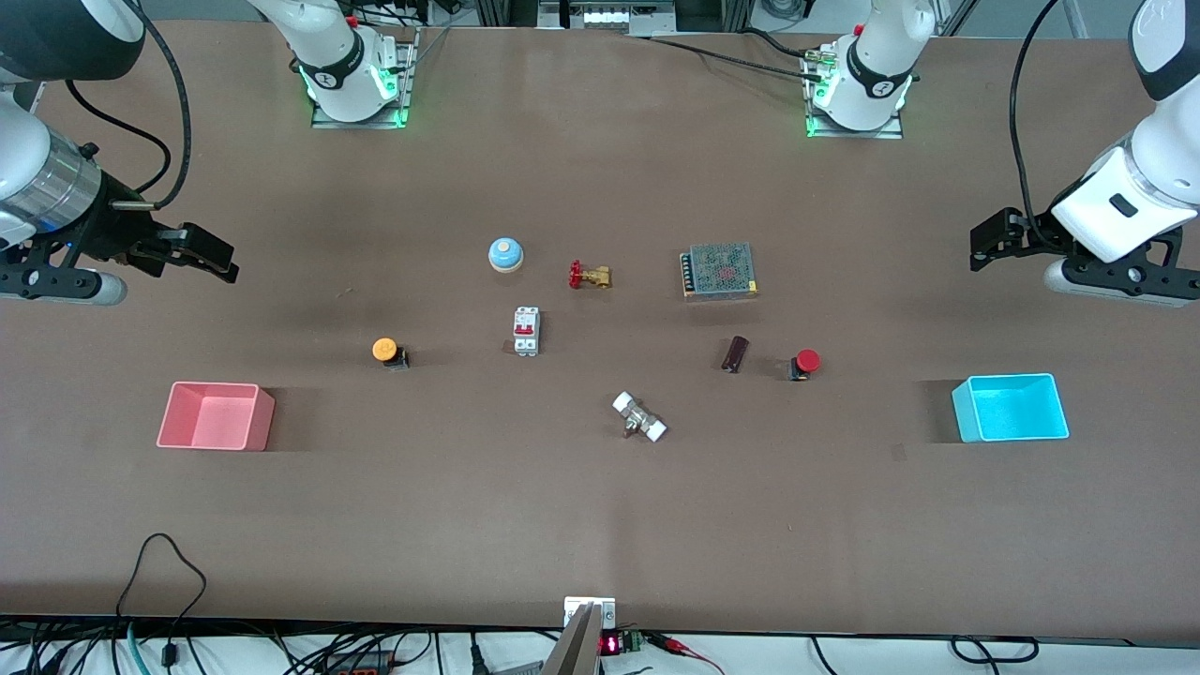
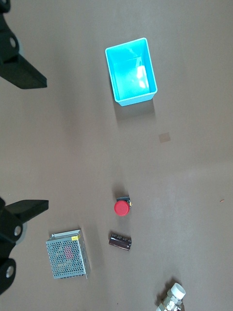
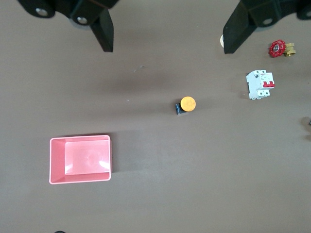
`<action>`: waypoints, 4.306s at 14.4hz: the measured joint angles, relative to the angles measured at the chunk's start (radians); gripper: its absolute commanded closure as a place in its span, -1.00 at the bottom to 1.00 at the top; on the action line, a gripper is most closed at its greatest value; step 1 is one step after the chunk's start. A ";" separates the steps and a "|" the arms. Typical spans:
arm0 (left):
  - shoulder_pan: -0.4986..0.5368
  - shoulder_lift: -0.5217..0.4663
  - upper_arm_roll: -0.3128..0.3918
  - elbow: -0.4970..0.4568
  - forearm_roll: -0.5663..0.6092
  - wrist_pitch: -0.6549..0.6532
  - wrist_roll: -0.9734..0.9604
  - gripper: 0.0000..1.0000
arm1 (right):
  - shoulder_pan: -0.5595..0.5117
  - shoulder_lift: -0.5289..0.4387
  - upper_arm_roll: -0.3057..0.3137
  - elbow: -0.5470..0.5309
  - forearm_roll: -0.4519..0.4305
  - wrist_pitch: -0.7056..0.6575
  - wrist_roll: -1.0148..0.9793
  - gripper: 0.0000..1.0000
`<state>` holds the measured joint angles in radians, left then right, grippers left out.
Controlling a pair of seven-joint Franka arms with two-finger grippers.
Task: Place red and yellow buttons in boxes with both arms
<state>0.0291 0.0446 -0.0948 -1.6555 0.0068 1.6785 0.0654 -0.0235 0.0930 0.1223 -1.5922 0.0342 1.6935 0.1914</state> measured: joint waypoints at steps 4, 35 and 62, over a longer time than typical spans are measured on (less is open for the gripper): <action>0.000 0.000 -0.001 0.000 0.000 0.000 0.000 -1.00 | 0.000 0.000 0.000 0.000 0.000 -0.006 0.000 -1.00; -0.009 0.156 -0.059 -0.032 -0.008 0.062 -0.040 -1.00 | 0.098 0.216 0.060 -0.412 -0.086 0.625 0.061 -1.00; -0.125 0.464 -0.092 -0.391 0.039 0.917 -0.292 -0.82 | 0.096 0.398 0.074 -0.412 -0.141 0.778 0.040 -0.11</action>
<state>-0.0959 0.5083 -0.1867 -2.0464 0.0456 2.5957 -0.2262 0.0728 0.4909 0.1962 -2.0044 -0.1063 2.4720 0.2313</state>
